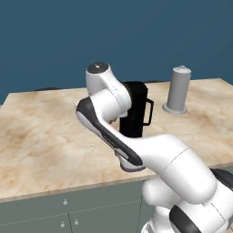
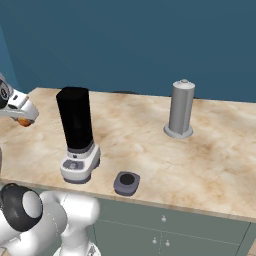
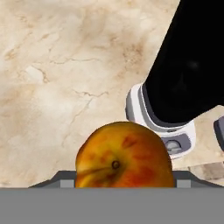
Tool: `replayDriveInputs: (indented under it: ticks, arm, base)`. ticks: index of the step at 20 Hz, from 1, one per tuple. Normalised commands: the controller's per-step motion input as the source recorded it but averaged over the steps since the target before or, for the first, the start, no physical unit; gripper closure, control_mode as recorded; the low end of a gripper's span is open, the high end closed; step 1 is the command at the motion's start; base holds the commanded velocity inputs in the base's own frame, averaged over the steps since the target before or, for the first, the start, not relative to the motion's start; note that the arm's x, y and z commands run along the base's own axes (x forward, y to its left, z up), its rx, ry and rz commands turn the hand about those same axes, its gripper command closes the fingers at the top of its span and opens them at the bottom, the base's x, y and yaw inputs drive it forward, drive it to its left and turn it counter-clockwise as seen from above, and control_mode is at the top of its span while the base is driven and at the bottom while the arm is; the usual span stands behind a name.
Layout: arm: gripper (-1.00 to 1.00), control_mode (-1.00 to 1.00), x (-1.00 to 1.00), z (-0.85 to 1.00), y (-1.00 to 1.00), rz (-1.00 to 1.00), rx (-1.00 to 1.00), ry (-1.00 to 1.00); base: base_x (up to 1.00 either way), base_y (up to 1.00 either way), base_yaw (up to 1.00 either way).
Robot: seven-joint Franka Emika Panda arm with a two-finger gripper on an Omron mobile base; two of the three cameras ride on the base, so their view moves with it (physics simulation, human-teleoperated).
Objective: Open the blender lid, put the peach in the blender, close the lid, and start the blender.
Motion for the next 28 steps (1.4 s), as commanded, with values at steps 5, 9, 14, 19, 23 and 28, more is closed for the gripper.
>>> replayDriveInputs:
  ticks: [5, 9, 14, 19, 23, 28]
  arm:
    - [1.00, -1.00, 0.08, 0.52, -0.39, -0.05, 0.00, -0.13]
    - [1.00, -1.00, 0.02, 0.44, -0.40, -0.05, 0.00, -0.16]
    - [1.00, -1.00, 0.00, 0.39, -0.34, -0.05, 0.00, -0.19]
    - [1.00, -1.00, 0.01, 0.47, -0.33, -0.03, 0.00, -0.15]
    - [1.00, -1.00, 0.31, 0.40, -0.28, -0.01, 0.00, -0.03]
    - [1.00, -1.00, 0.51, 0.13, -0.34, 0.00, 0.03, 0.01]
  base:
    - [0.00, 0.00, 0.00]
    - [0.00, 0.00, 0.00]
    - [0.00, 0.00, 0.00]
    - [0.00, 0.00, 0.00]
    - [0.00, 0.00, 0.00]
    - [0.00, 0.00, 0.00]
